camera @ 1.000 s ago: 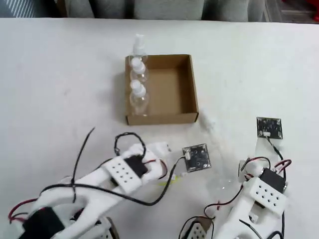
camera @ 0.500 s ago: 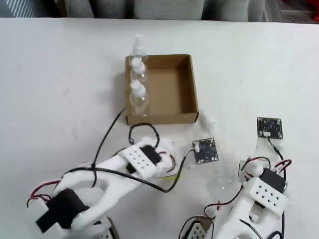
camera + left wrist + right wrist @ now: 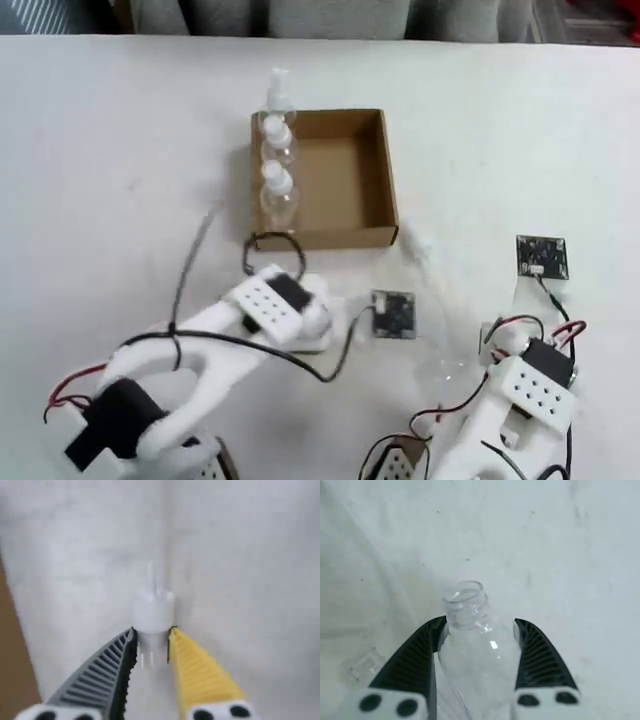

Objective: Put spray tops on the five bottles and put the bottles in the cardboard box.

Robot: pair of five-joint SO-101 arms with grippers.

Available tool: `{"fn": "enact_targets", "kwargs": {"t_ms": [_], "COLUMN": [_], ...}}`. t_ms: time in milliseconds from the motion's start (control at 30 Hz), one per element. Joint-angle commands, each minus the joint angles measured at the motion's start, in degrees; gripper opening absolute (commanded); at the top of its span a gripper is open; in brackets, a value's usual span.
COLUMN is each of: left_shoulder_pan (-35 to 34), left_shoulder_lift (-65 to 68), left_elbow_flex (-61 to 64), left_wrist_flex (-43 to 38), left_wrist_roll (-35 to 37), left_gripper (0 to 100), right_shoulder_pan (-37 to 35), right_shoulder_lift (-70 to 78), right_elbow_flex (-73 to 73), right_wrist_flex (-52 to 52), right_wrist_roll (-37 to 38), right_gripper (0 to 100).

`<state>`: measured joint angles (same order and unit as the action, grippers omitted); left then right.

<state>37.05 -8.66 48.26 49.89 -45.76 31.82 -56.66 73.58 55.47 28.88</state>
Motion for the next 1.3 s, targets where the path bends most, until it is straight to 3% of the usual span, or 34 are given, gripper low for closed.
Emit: {"fn": "enact_targets", "kwargs": {"t_ms": [0,167,367,567,833,1067,1267], "left_shoulder_pan": [-11.91,-25.45,-34.95,-38.9,-40.04,-40.31,-38.73], "left_shoulder_lift": [0.04,0.04,0.04,0.04,-3.03,-16.92,-22.11], "left_elbow_flex": [-0.88,-1.14,-5.1,-5.45,-6.42,-10.73,-15.12], "left_wrist_flex": [3.69,3.6,3.69,7.3,8.26,13.98,24.35], "left_wrist_roll": [-10.55,-22.07,-22.51,-19.96,-17.93,5.19,34.55], "left_gripper": [2,2,3,21,18,18,18], "right_shoulder_pan": [0.04,0.04,-1.98,-2.07,-2.07,-2.07,-2.07], "right_shoulder_lift": [-0.31,-0.31,-0.31,-0.31,-0.31,-0.31,-0.31], "right_elbow_flex": [0.09,0.09,0.79,1.05,1.05,1.05,1.05], "right_wrist_flex": [-0.48,-0.48,-0.75,-1.45,-1.45,-1.45,-1.45], "right_wrist_roll": [0.44,0.44,0.44,0.44,0.44,0.44,0.44], "right_gripper": [1.7,1.7,1.7,1.7,1.7,1.7,1.7]}}
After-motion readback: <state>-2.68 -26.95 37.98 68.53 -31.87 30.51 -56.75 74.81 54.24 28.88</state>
